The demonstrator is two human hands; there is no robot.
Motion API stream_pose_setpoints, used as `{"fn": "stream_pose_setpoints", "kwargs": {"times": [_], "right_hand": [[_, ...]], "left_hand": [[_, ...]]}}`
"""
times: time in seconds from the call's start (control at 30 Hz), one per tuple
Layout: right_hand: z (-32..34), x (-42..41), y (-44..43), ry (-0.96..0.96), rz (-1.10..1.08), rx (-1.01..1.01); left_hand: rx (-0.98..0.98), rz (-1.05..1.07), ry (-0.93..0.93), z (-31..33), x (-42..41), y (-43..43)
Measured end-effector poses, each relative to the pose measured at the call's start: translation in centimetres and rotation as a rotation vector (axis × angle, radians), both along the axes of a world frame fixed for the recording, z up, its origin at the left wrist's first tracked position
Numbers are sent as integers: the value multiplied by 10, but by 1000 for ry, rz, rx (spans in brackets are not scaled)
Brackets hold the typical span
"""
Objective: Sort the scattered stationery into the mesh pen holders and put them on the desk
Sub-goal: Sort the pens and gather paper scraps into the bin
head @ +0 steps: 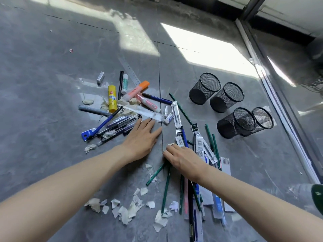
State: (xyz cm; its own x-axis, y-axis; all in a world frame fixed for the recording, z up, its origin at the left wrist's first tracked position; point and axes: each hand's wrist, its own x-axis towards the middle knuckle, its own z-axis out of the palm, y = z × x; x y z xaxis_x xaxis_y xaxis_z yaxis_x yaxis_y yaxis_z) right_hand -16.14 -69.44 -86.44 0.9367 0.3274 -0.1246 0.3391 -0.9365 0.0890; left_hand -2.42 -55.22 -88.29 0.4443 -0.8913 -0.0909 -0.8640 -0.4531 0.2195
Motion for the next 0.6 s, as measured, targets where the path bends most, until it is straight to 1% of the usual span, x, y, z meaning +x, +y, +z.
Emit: {"fn": "stream_pose_setpoints", "kwargs": {"times": [0.07, 0.2, 0.27, 0.4, 0.47, 0.53, 0.6], "right_hand": [[-1, -2, -3, 8, -54, 18], [3, -6, -7, -20, -95, 40], [2, -10, -10, -19, -179, 69], [4, -7, -10, -51, -529, 260], [7, 1, -9, -26, -670, 340], [9, 12, -8, 67, -799, 414], [10, 25, -5, 163, -924, 493]], "left_hand": [[70, 22, 9, 0, 3, -14], [90, 7, -6, -5, 8, -31], [69, -7, -18, -7, 8, -34], [-121, 3, -16, -13, 6, -28], [-238, -41, -28, -15, 2, -20], [-327, -104, 33, -11, -3, -7], [-360, -130, 111, -7, -10, 10]]}}
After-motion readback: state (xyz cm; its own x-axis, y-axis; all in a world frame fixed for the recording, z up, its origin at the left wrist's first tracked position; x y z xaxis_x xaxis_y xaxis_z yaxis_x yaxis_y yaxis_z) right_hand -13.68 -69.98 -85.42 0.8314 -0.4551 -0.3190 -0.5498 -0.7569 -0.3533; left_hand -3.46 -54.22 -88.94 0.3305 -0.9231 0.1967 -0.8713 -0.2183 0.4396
